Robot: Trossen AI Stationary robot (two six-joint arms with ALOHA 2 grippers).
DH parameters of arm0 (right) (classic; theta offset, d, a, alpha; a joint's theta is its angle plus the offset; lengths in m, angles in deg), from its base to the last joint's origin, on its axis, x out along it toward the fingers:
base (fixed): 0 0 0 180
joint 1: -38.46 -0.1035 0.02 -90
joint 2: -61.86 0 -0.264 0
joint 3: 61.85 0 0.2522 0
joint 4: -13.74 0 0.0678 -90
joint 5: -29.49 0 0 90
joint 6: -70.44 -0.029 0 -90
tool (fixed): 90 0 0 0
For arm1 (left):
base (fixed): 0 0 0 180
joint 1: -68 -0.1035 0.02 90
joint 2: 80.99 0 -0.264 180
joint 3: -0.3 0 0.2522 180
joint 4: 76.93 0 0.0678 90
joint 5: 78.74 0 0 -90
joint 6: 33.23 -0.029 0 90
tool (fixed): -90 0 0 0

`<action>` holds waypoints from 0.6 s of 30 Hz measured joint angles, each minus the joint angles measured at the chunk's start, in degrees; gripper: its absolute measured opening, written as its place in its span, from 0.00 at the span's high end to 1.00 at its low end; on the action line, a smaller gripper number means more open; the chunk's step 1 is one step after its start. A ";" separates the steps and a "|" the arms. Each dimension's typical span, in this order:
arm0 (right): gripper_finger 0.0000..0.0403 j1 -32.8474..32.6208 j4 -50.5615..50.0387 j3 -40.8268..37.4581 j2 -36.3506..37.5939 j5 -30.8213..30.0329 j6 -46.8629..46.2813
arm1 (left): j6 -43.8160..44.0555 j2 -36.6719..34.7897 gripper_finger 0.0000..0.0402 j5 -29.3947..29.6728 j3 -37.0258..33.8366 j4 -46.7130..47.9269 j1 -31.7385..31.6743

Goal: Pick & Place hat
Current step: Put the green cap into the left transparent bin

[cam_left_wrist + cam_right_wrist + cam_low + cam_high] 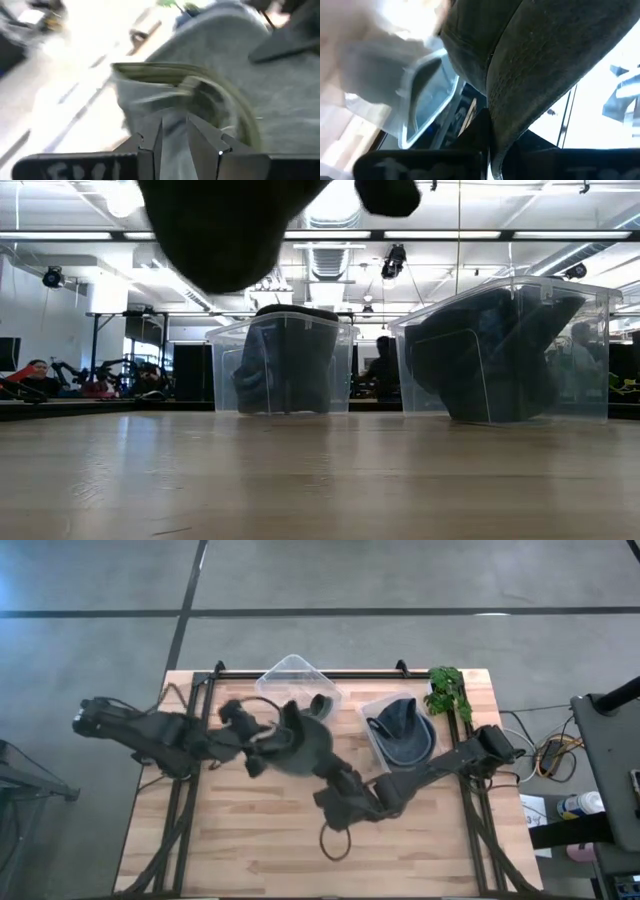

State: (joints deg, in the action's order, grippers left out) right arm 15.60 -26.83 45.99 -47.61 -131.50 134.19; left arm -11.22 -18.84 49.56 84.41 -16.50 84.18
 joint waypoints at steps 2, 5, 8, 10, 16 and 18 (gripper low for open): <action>0.97 1.68 0.00 -0.09 0.13 -1.18 -1.61 | 0.08 -2.11 0.79 3.53 0.72 0.33 0.00; 0.97 4.66 0.04 -0.09 0.35 -1.28 -3.64 | 0.05 -4.98 0.79 7.30 1.58 0.34 -0.01; 0.97 8.15 0.01 -0.12 0.35 -0.79 -3.79 | 0.08 -7.29 0.79 8.74 2.15 0.34 -0.02; 0.97 10.92 0.04 -0.13 0.33 2.05 -3.78 | 0.40 -8.55 0.79 8.86 2.29 0.31 0.00; 0.97 19.86 0.06 -1.22 0.31 8.72 -3.30 | 1.84 -10.07 0.79 8.86 0.87 0.81 0.03; 0.97 22.29 -0.24 -1.69 0.24 8.98 -3.28 | 2.09 -9.77 0.79 8.74 0.50 1.50 0.03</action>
State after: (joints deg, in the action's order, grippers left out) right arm 37.89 -27.07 44.30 -47.37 -122.52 130.90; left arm -9.13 -28.61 58.29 84.91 -15.00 84.21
